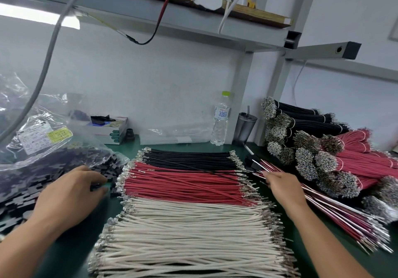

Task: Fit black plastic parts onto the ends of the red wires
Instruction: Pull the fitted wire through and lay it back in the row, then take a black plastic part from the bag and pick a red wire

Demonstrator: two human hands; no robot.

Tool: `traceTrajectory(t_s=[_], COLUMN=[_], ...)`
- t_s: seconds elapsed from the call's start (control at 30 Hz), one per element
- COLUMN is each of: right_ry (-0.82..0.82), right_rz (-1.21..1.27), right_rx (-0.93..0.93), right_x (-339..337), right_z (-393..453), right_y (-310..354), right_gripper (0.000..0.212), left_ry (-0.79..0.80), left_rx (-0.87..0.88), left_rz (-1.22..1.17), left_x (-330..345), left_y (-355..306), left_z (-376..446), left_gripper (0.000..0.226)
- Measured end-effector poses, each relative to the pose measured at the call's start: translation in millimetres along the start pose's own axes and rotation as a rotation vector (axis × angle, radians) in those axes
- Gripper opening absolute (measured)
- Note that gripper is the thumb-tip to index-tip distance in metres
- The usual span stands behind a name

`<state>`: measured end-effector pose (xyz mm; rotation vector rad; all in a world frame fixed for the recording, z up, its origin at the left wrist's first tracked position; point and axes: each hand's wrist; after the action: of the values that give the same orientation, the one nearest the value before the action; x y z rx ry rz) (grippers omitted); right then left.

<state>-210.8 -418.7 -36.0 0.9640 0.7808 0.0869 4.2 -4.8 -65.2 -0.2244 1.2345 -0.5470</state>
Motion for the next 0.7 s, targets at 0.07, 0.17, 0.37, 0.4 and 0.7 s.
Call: traceTrajectory(t_s=[0.07, 0.17, 0.37, 0.4, 0.7], right_ry=[0.01, 0.108, 0.244, 0.26, 0.043], right_rz=[0.243, 0.236, 0.205, 0.23, -0.709], right_rx=[0.049, -0.019, -0.122, -0.13, -0.352], right_x=[8.3, 18.6, 16.3, 15.6, 17.4], right_z=[2.2, 5.2, 3.5, 3.3, 7.0], right_y=[10.9, 22.9, 11.4, 8.8, 40.7], right_gripper=[0.031, 0.043, 0.048, 0.047, 0.033], left_ry=[-0.006, 0.013, 0.028, 0.03, -0.028], left_rx=[0.01, 0.001, -0.005, -0.005, -0.051], left_rz=[-0.006, 0.01, 0.085, 0.096, 0.114], left_x=[0.6, -0.7, -6.2, -7.1, -15.3], left_y=[0.1, -0.5, -9.2, -10.8, -13.2], left_z=[-0.2, 0.5, -4.5, -5.3, -5.6], left_gripper=[0.016, 0.017, 0.017, 0.018, 0.024])
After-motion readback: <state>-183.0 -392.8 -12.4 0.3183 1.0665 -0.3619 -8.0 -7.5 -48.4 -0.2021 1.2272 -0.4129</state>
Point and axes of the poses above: each hand's wrist, its own z-axis towards the middle knuckle, its own x-axis out of the palm, y = z × x, and after that the axes turned 14 degrees about -x, right-handed
